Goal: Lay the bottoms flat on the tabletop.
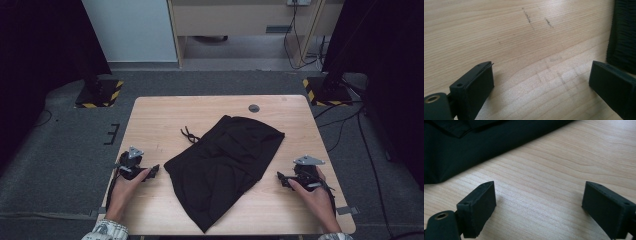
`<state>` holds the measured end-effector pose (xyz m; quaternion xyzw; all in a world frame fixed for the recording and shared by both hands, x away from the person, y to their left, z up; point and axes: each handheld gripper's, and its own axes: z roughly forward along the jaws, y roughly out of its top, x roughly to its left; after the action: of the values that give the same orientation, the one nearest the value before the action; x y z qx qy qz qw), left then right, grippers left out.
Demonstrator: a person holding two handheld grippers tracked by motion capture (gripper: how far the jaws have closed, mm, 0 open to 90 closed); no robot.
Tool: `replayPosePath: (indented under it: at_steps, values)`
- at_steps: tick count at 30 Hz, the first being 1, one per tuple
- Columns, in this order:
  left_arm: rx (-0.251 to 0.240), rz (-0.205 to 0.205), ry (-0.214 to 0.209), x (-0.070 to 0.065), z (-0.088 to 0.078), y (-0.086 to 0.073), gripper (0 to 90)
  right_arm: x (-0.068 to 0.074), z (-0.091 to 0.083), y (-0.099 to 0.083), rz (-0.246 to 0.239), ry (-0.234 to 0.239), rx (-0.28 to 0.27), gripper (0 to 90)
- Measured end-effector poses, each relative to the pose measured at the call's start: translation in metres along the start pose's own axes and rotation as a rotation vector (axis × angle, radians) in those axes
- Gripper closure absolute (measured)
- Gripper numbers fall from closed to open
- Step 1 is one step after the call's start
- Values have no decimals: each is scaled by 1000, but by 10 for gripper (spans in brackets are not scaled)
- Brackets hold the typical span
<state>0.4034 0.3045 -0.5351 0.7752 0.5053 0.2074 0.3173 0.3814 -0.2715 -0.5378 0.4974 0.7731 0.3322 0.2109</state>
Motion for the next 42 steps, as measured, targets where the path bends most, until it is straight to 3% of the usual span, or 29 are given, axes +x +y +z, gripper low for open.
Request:
replayPosePath:
  at_steps: [3,4,5,7,9,11,14,16,18,22,24,30,37,42]
  values:
    - [14,9,1,-7,-4,4,87,3,3,3,0,-1,5,120]
    - [-12,22,2,-19,-14,7,89,4,3,5,-11,4,5,170]
    - [-12,22,2,-19,-14,7,92,4,3,5,-11,4,5,170]
    - [-57,36,-22,-36,-28,9,94,8,5,12,-33,12,-24,210]
    - [-77,53,-37,-52,-38,8,98,12,8,21,-26,41,-55,287]
    - [-103,47,-92,-71,-46,7,119,19,13,30,-44,54,-89,346]
    - [-101,129,-154,-102,-53,4,137,32,20,41,-83,67,-116,383]
    - [-90,150,-198,-115,-50,2,150,40,28,44,-83,93,-91,379]
    - [-41,215,-231,-129,-40,1,183,49,40,42,-119,103,-34,344]
    - [-2,223,-266,-134,-31,0,195,52,40,42,-125,104,-31,349]
    - [18,237,-257,-134,-28,-1,197,52,40,40,-121,107,-41,350]
    - [71,227,-259,-126,-17,-1,201,56,34,35,-118,114,-43,349]
    - [68,220,-226,-114,-5,11,192,67,21,24,-125,124,-29,349]
    - [30,171,-187,-88,17,27,189,79,10,16,-140,134,-15,350]
